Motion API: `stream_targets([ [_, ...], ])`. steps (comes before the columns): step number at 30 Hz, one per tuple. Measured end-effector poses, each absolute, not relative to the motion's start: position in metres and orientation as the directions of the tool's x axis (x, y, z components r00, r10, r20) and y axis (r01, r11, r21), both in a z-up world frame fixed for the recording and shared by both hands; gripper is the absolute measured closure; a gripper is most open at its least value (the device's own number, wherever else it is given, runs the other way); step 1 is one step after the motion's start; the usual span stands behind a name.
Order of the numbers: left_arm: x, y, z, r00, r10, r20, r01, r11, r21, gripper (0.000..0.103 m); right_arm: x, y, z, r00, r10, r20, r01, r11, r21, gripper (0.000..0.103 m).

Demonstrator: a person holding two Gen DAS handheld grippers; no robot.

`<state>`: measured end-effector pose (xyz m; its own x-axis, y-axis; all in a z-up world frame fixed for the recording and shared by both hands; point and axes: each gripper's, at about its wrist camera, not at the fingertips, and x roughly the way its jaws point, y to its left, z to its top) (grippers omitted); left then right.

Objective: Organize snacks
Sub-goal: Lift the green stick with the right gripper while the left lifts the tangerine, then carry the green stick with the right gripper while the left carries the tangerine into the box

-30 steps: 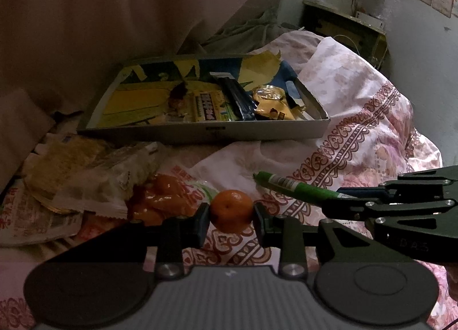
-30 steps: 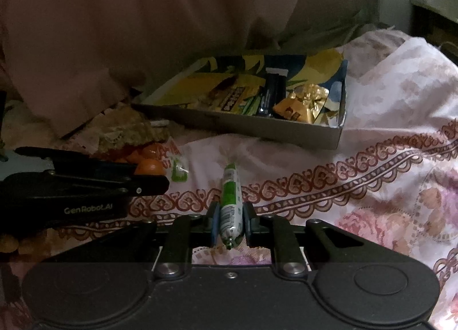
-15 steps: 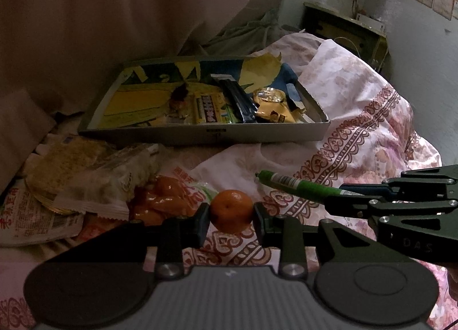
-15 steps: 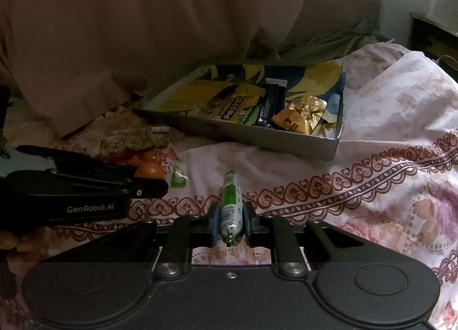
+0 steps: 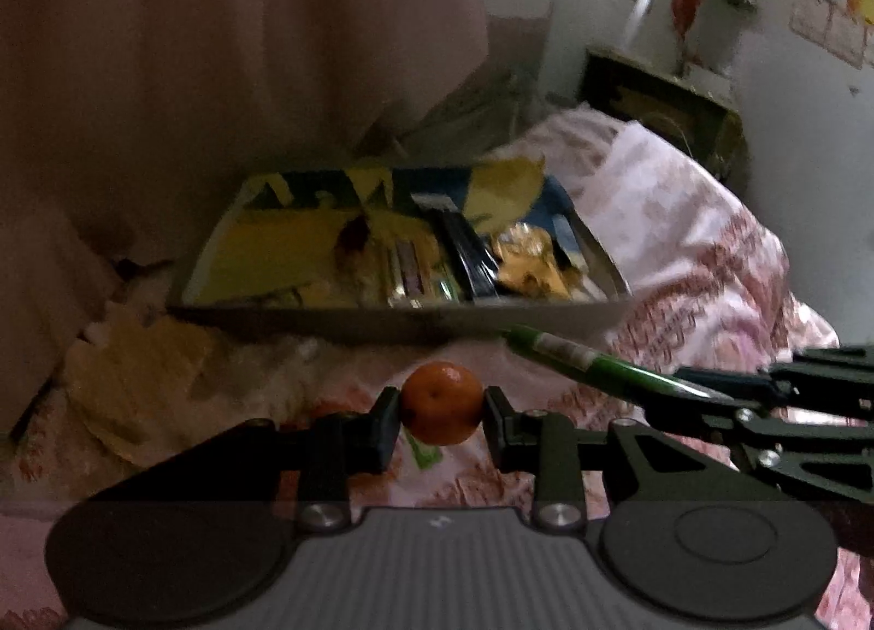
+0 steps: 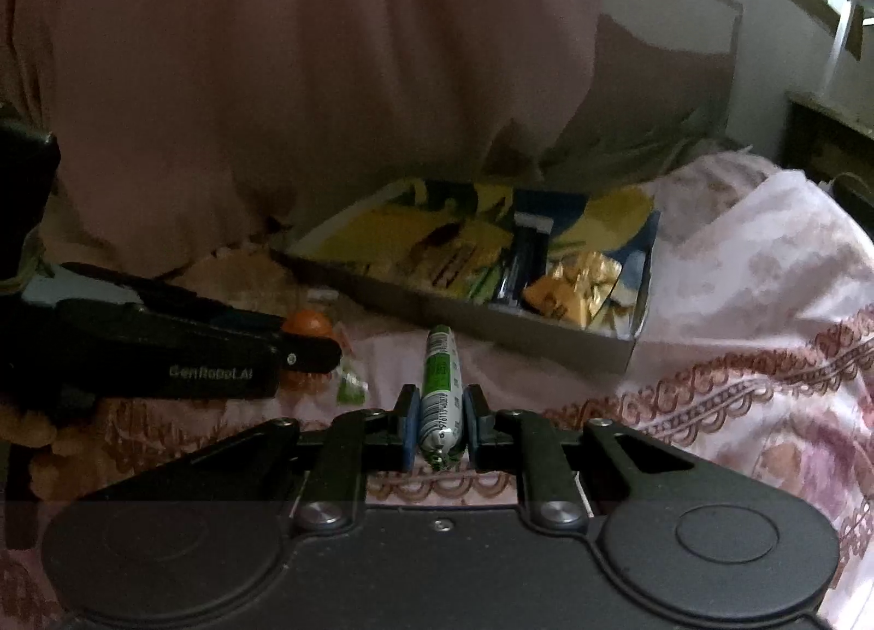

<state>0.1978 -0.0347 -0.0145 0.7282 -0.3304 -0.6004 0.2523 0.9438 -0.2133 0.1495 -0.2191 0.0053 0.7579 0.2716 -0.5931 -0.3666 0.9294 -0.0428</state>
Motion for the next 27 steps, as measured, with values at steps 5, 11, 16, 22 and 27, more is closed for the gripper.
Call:
stream_targets([
  [5,0.210,-0.026,-0.005,0.750,-0.316,-0.581,0.220,0.948,-0.231,0.067,0.153,-0.222,0.014,0.788,0.262,-0.558,-0.346,0.937,-0.049,0.085],
  [11,0.230,-0.027,0.004,0.765,-0.287,-0.577,0.217,0.958,-0.190,0.067,0.164,-0.221,0.027,0.826,0.250,-0.506,-0.328,0.942,-0.070,0.085],
  [16,0.256,-0.022,0.010,0.769,-0.279,-0.576,0.190,0.959,-0.211,0.067,0.190,-0.211,0.035,0.850,0.246,-0.465,-0.319,0.944,-0.083,0.085],
  [22,0.293,-0.020,0.006,0.777,-0.249,-0.578,0.163,0.967,-0.197,0.067,0.226,-0.196,0.036,0.863,0.255,-0.436,-0.340,0.932,-0.128,0.085],
  [27,0.322,-0.019,-0.004,0.771,-0.238,-0.591,0.143,0.969,-0.203,0.067,0.266,-0.195,0.016,0.854,0.228,-0.469,-0.332,0.931,-0.153,0.085],
])
